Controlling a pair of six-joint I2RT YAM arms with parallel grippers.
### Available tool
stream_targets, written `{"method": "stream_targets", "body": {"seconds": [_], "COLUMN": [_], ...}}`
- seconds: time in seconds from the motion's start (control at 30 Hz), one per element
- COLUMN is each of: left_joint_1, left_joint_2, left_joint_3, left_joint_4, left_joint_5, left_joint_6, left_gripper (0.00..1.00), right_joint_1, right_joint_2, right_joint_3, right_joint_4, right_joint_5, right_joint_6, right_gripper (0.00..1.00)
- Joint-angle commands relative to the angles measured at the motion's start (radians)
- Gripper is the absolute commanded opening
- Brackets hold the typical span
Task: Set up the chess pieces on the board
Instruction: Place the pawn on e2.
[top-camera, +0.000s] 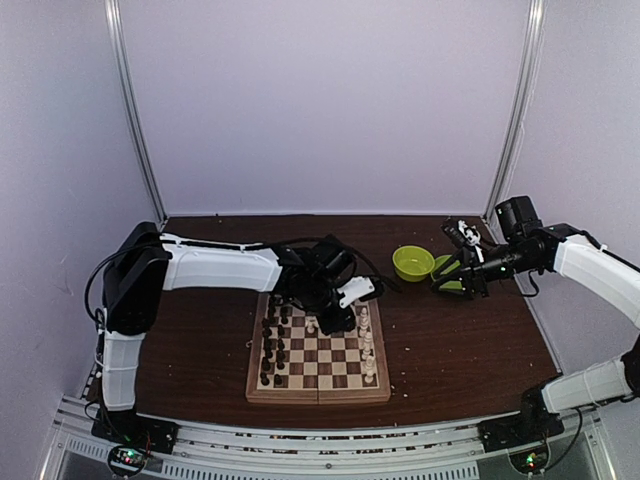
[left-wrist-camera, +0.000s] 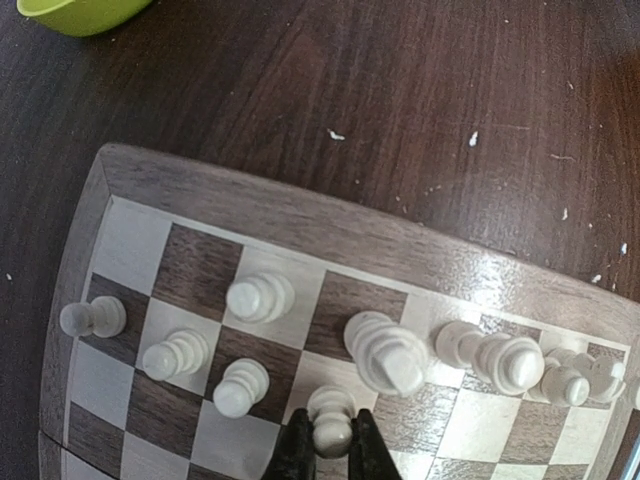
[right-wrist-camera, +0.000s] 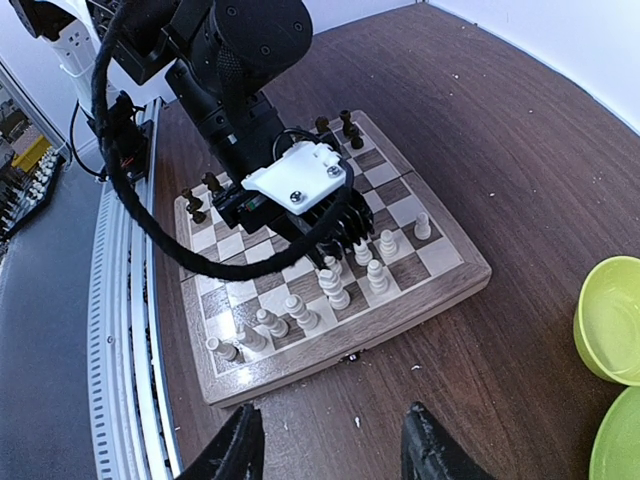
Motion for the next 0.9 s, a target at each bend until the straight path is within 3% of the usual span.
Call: {"method": "stream_targets", "body": {"seconds": [0.0,0.3,0.5,0.87], "left_joint_1": [-0.001,-0.002,-0.002,-0.001], "left_joint_2": [0.028,0.033,0.018,-0.208], "left_joint_3": [0.031,0.030,0.031,-0.052], "left_joint_4": [0.004,-0.016,-0.018,-0.040], "left_joint_5": [0.017,0.024,0.024,-0.079], "left_joint_6": [0.003,0.008,0.001,-0.007], "left_gripper": [0.08,0.09,0.19,0.31], "right_joint_1": [-0.004,-0.005,-0.004,-0.004], "right_joint_2": [0.004,0.007,0.006,0.009], "right_joint_3": [0.026,0.028,0.028,0.029], "right_joint_4": [-0.018,-0.021,-0.021,-0.021], "right_joint_5": [-0.007,-0.010,-0.013,-0.015], "right_joint_6": [-0.018,-0.021,-0.020,-0.021], "right_gripper": [0.47,0.47,0.47,0.47]}}
